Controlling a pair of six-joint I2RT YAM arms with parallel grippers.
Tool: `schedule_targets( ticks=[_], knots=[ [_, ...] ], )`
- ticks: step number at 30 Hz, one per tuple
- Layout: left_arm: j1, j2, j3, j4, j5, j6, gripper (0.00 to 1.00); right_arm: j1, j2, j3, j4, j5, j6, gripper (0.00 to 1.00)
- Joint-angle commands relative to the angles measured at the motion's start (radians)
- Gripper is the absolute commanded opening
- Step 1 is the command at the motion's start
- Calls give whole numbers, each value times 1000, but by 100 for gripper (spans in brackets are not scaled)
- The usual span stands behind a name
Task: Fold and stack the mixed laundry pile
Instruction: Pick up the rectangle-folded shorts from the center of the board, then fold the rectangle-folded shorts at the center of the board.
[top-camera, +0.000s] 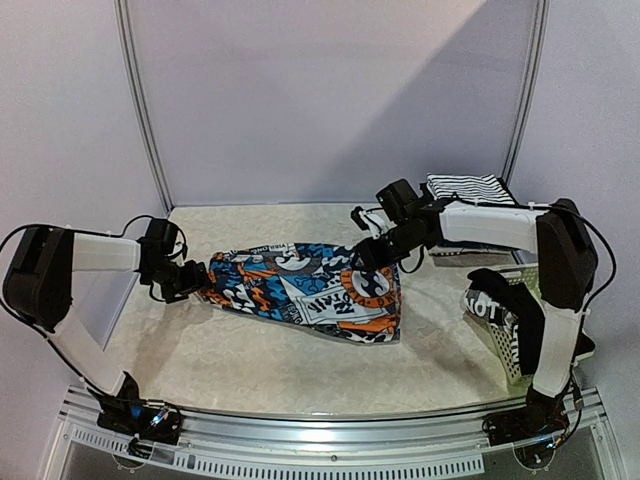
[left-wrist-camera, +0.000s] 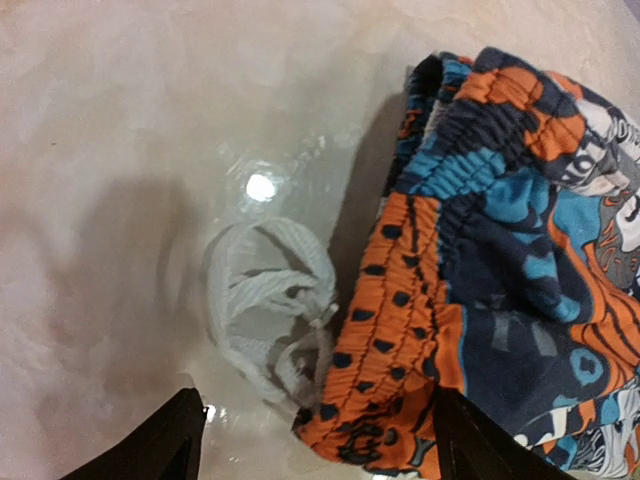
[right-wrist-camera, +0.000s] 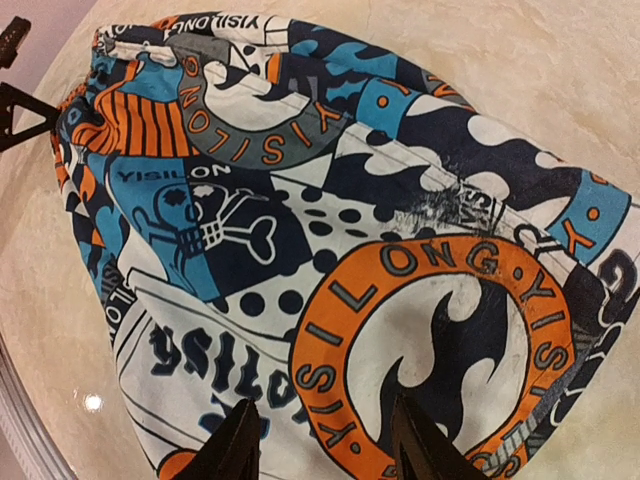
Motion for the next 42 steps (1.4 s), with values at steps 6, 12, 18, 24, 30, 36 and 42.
schedule_targets(
  ticks=[6, 12, 18, 24, 30, 36, 42],
  knots=[
    [24, 116, -10, 172, 119, -74, 71, 49, -142, -124, 40, 78, 34, 47],
    [42, 184, -51, 295, 186, -139, 53, 64, -163, -152, 42, 95, 41, 47],
    [39, 168, -100, 454, 234, -181, 13, 72, -156, -154, 62, 92, 63, 47],
    [-11, 11, -44, 225, 68, -104, 0, 127, -142, -115, 112, 89, 110, 47],
    [-91, -102, 60, 20, -85, -57, 0, 182, -51, -52, 240, 74, 196, 46],
    [-183, -147, 170, -128, -213, -21, 0, 227, 94, 56, 320, 59, 314, 45],
    [-249, -151, 257, -226, -295, 0, 0, 253, 233, 145, 365, 80, 402, 43]
  ],
)
